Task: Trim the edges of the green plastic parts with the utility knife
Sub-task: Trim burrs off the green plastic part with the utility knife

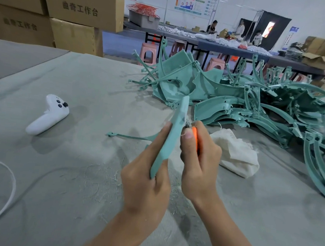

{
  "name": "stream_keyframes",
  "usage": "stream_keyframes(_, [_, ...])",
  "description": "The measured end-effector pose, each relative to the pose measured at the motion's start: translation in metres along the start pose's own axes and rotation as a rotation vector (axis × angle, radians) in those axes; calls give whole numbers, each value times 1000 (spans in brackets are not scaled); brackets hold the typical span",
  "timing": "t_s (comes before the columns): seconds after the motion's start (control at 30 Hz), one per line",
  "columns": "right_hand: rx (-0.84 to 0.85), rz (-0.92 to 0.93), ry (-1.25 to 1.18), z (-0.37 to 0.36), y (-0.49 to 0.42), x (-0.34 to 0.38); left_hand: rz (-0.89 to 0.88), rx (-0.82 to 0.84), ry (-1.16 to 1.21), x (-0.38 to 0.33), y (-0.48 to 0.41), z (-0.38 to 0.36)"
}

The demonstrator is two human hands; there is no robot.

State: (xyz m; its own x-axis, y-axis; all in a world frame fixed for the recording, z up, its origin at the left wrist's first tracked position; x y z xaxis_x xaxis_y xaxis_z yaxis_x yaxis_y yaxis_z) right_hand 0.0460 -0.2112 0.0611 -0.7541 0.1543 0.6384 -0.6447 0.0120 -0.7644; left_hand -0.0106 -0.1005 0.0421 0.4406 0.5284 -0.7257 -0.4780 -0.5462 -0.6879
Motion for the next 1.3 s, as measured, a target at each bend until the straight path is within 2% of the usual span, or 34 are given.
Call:
stream_keyframes(0.1, [41,79,-21,-6,3,12,20,-36,-32,7,-2,3])
stream_keyframes(0.27, [-16,-49,-31,2,-2,-6,-3,-5,9,-3,0,1])
stream_keyframes(0.33, [-18,-31,-50,4,-2,-5,6,19,39,-1,3,-1])
stream_keyframes(0.43, [8,16,-65,-2,0,2,-7,3,-52,4,4,-1])
stream_keyframes(0.6, [-35,-177,-78,6,-5,-21,-73,35,-70,-6,8,-5])
stream_keyframes(0.77, [-6,-50,-79,2,-2,-7,-45,-12,-104,4,7,0])
stream_keyframes(0.9, [-43,-193,-68,6,-6,-23,-55,17,-70,0,7,-1])
stream_keyframes(1.13, [-106,-312,-65,26,-16,-44,-112,63,139,-18,10,-5])
stream_keyframes(1.23, [-158,-352,-56,32,-17,-48,-100,69,77,-12,10,-6])
stream_keyframes(1.3, [-166,-309,-80,31,-17,-40,-94,16,-11,-4,6,-2])
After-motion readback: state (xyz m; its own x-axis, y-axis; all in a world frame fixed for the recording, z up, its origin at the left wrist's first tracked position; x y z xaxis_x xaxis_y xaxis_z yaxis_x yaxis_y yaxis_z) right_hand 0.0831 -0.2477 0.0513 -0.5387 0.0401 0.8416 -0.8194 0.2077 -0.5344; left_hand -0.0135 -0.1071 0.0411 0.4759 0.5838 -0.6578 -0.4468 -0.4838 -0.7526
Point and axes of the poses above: each hand's wrist, its own y-axis away from the middle knuckle, its own z-axis out of the back of the hand, x = y × z, the point moved 8 cm from there along -y, towards the middle knuckle, and after that the axes turned 5 degrees about -x, right-handed, at the moved point
